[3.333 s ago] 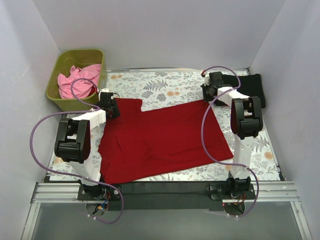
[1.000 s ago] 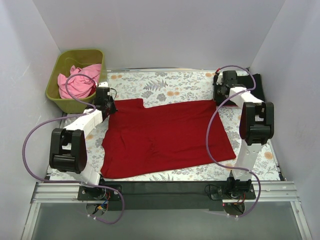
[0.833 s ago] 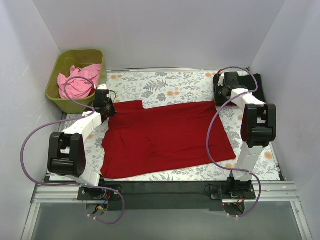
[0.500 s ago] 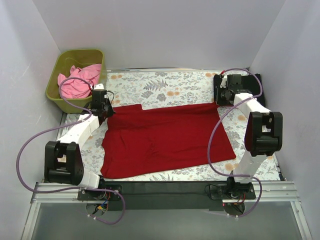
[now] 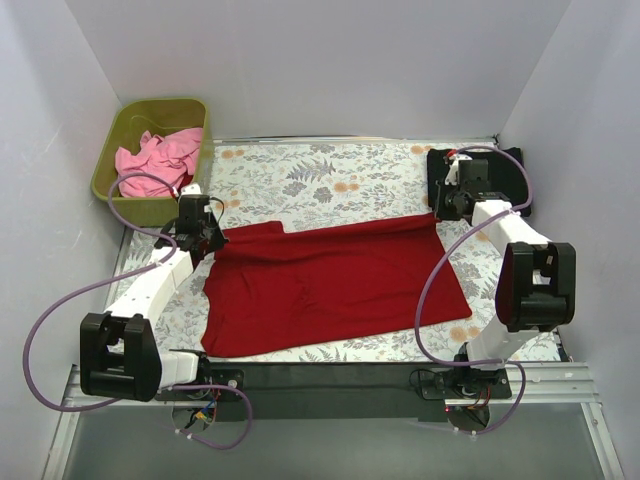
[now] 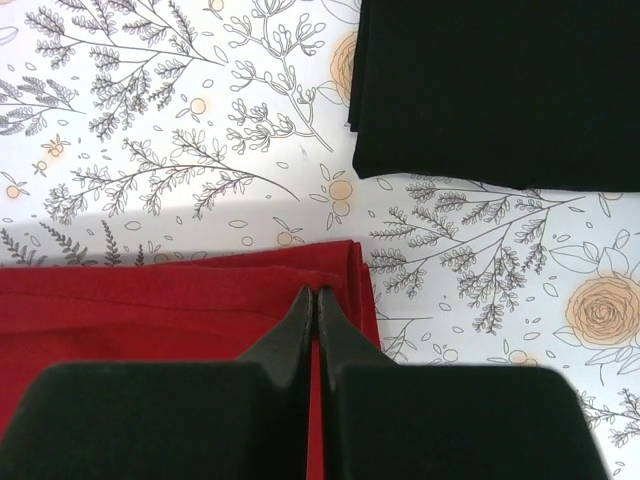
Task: Fold and stack the t-shirts
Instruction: Fold the tshirt
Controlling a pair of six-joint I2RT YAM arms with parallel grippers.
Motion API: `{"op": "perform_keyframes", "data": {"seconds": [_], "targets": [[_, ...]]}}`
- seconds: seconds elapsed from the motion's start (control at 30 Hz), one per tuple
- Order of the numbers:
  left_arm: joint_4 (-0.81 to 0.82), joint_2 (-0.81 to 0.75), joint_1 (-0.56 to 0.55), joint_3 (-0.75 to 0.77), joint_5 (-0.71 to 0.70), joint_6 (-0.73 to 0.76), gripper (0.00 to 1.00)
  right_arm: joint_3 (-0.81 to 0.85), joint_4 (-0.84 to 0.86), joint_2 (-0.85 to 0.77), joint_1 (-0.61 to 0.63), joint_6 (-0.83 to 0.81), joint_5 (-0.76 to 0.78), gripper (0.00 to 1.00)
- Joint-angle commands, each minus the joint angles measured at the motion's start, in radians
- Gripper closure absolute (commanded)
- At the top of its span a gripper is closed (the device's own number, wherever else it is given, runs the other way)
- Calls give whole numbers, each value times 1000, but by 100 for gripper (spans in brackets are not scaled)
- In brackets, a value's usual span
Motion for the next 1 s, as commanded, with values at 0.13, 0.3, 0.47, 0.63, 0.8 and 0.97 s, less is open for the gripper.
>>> {"op": "perform_keyframes", "data": {"seconds": [0.13,0.3,0.47,0.63,0.8,0.97], "targets": [[-21,-49,5,-24,-6,-1,100,16,45,-81,-13,17,49,99],[-20,-44,4,0,8,8,100,59,45,-82,-22,25,49,99],[-21,-64,4,8,18,14,100,58,46,-96,-22,34,89,99],[-37,-76,4,3,28,13,100,44,48,-99,-22,28,75,99],[-72,-93,4,-15,28,-17,100,1,48,-124,-22,49,82,99],[-110,-119,4,-46,31,-56,100,-54,48,-164,-50,65,100,99]]}}
